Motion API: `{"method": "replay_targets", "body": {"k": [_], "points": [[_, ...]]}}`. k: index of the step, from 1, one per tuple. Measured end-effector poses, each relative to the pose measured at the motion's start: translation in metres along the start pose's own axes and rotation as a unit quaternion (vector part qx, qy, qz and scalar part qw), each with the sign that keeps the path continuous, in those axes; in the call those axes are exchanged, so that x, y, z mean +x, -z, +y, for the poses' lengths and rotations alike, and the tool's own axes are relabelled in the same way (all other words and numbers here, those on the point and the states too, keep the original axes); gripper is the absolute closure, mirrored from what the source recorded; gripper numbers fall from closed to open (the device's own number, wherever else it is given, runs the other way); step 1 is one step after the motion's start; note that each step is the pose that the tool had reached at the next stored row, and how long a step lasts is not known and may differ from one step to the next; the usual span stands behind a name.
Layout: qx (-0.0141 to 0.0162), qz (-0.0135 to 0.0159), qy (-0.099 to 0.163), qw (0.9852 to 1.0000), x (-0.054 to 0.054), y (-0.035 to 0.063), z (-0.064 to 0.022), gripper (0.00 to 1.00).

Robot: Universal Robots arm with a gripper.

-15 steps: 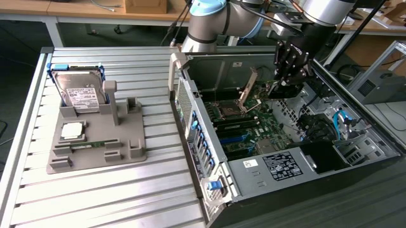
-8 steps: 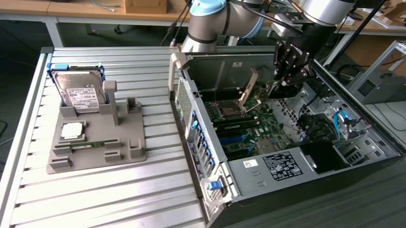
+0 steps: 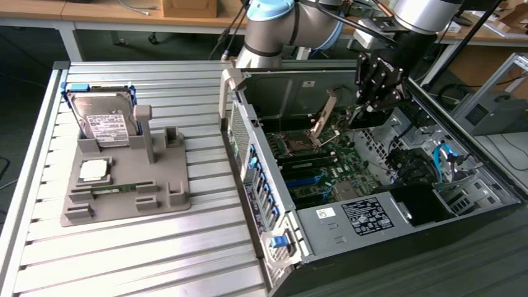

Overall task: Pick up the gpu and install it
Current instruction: 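Insert the gpu into the slot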

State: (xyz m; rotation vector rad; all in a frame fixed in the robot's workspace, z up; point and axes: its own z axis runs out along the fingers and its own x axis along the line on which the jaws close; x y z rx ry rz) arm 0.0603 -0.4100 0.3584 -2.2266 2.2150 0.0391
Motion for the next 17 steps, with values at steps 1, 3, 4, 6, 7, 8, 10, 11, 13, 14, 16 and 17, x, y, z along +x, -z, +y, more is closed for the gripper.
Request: {"method": "replay_targets", "body": {"k": [1,3,4,6,7,8,10,11,13,14,16,17], "points": [[0.0,0.0,0.002,1.0,0.0,0.0,0.0,0.73],[-0.0001,0.0001,0.007,1.0,0.0,-0.0001,0.0,0.73],[-0.0002,0.0002,0.009,1.0,0.0,-0.0001,0.0,0.73],[-0.0002,0.0003,0.014,0.9999,0.0,-0.0001,0.0,0.73],[-0.0003,0.0003,0.017,0.9999,0.0,-0.0002,0.0,0.73],[-0.0003,0.0003,0.019,0.9998,0.0,-0.0002,0.0,0.73],[-0.0004,0.0004,0.024,0.9997,0.0,-0.0002,0.0,0.73],[-0.0005,0.0005,0.026,0.9997,0.0,-0.0002,0.0,0.73],[-0.0005,0.0004,0.028,0.9996,0.0003,-0.0005,0.0,0.73],[-0.0005,0.0005,0.028,0.9996,0.0012,-0.0005,0.0002,0.73],[-0.0005,0.0005,0.028,0.9996,0.0023,-0.0006,0.0004,0.73],[-0.0005,0.0005,0.028,0.9996,0.0028,-0.0006,0.0005,0.73]]}}
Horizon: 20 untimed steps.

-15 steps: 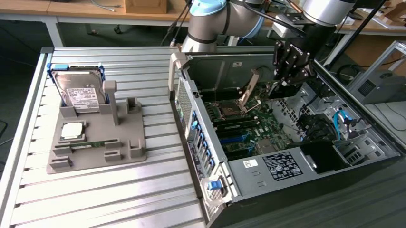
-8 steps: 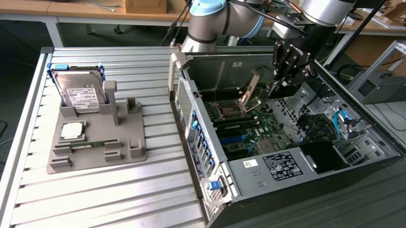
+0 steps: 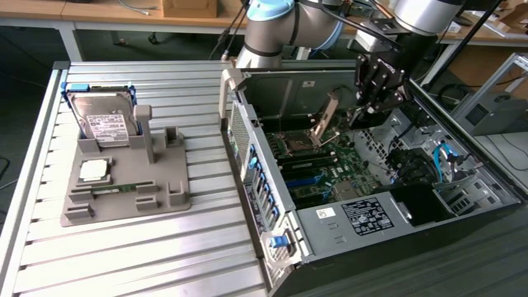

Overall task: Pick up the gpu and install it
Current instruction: 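Insert the gpu into the slot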

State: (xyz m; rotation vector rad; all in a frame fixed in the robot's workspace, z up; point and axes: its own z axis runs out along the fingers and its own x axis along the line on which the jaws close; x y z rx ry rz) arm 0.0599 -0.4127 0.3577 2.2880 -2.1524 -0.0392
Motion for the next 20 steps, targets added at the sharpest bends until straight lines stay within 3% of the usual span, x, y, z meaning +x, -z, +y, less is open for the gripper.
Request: {"method": "replay_targets", "body": {"k": [20], "points": [[0.0,0.0,0.0,1.0,0.011,-0.0018,0.0014,0.73]]}}
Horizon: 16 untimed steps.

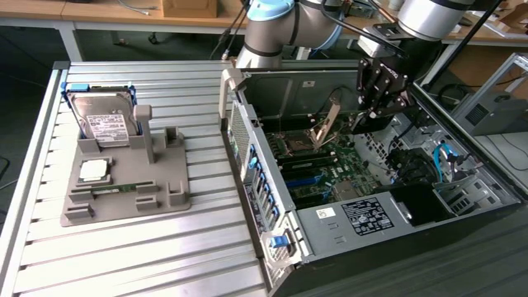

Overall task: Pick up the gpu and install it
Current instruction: 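Insert the gpu into the slot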

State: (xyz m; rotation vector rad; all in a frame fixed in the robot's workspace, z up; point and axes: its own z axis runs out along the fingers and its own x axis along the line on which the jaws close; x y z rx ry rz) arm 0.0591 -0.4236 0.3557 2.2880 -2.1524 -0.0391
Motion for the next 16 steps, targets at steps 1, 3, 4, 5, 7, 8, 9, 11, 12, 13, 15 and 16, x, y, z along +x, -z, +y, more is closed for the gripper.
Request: {"method": "replay_targets", "body": {"k": [1,3,4,5,7,8,9,11,12,13,15,16], "points": [[0.0,0.0,0.0,1.0,0.0003,-0.0001,0.0,0.73],[0.0,0.0,0.0,1.0,0.0009,-0.0004,0.0,0.73],[0.0,0.0,0.0,1.0,0.0014,-0.0005,0.0001,0.73],[0.0,0.0,0.0,1.0,0.0017,-0.0007,0.0001,0.73],[0.0,0.0,0.0,1.0,0.0028,-0.001,0.0001,0.73],[0.0,0.0,0.0,1.0,0.0031,-0.0011,0.0002,0.73],[0.0,0.0,0.0,1.0,0.0035,-0.0013,0.0002,0.73],[0.0,0.0,0.0,1.0,0.0042,-0.0015,0.0002,0.73],[0.0,0.0,0.0,1.0,0.0045,-0.0016,0.0003,0.73],[0.0,0.0,0.0,1.0,0.0048,-0.0018,0.0003,0.73],[0.0,-0.0001,0.0,1.0,0.0055,-0.0021,0.0003,0.73],[0.0,0.0,0.0,1.0,0.0058,-0.0022,0.0003,0.73]]}}
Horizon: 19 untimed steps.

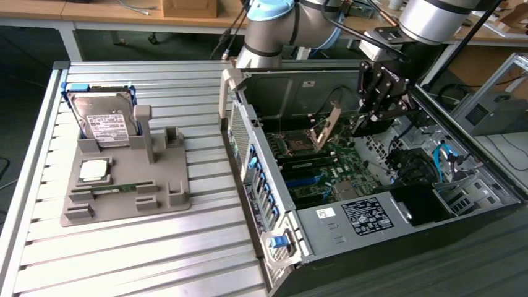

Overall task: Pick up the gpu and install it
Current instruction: 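Insert the gpu into the slot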

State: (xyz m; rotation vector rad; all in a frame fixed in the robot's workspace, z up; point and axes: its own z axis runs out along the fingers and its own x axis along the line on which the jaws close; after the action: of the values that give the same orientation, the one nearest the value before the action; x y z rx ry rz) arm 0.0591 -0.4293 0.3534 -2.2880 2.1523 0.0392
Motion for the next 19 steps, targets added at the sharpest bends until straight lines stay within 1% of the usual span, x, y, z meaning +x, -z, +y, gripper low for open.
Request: {"method": "replay_targets", "body": {"k": [19], "points": [[0.0,0.0,0.0,1.0,0.0065,-0.0032,0.0004,0.73]]}}
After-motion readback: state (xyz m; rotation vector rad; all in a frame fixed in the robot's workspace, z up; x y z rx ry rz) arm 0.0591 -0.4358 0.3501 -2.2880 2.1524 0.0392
